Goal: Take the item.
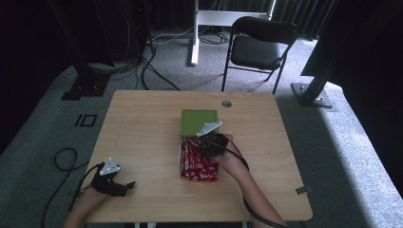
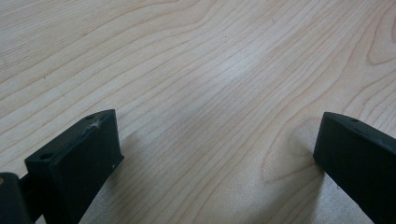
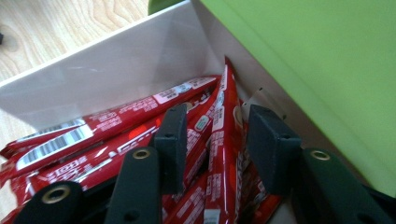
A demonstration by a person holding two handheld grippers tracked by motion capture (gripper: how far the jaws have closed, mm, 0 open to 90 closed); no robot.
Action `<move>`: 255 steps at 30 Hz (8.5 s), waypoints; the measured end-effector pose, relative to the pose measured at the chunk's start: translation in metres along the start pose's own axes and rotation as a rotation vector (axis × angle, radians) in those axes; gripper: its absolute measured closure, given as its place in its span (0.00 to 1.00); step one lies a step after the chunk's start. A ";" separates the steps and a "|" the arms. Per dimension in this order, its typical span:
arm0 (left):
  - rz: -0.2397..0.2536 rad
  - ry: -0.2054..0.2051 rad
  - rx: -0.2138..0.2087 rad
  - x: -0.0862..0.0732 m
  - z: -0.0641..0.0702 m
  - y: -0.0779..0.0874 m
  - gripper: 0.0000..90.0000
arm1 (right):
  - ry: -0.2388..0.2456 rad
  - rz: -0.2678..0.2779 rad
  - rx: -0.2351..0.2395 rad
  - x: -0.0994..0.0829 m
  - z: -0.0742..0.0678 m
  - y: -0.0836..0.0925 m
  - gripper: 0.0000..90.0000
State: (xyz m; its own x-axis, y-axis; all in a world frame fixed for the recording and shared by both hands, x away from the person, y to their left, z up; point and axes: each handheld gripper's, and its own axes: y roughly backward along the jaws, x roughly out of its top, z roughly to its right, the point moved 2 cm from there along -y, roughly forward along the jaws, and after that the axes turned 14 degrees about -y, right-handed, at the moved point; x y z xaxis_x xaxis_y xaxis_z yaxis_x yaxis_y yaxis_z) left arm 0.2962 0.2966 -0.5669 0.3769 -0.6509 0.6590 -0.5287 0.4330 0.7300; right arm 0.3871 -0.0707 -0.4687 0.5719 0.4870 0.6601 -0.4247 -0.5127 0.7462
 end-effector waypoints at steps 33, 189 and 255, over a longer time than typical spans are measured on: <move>0.000 -0.001 0.000 0.000 0.000 0.000 0.02 | -0.021 -0.083 -0.003 0.006 -0.003 -0.004 0.92; 0.000 0.001 0.000 0.000 0.000 0.000 0.02 | -0.650 0.232 -0.188 -0.110 0.124 0.015 0.15; 0.000 0.001 0.000 0.000 0.000 0.000 0.02 | -0.209 0.147 -0.025 -0.223 0.114 0.075 0.13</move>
State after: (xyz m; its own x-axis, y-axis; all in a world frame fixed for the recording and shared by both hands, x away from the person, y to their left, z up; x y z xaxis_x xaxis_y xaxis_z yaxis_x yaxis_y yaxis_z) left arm 0.2961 0.2965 -0.5670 0.3778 -0.6500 0.6593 -0.5284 0.4333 0.7300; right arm 0.3077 -0.2979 -0.5699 0.6342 0.2501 0.7316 -0.5298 -0.5485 0.6468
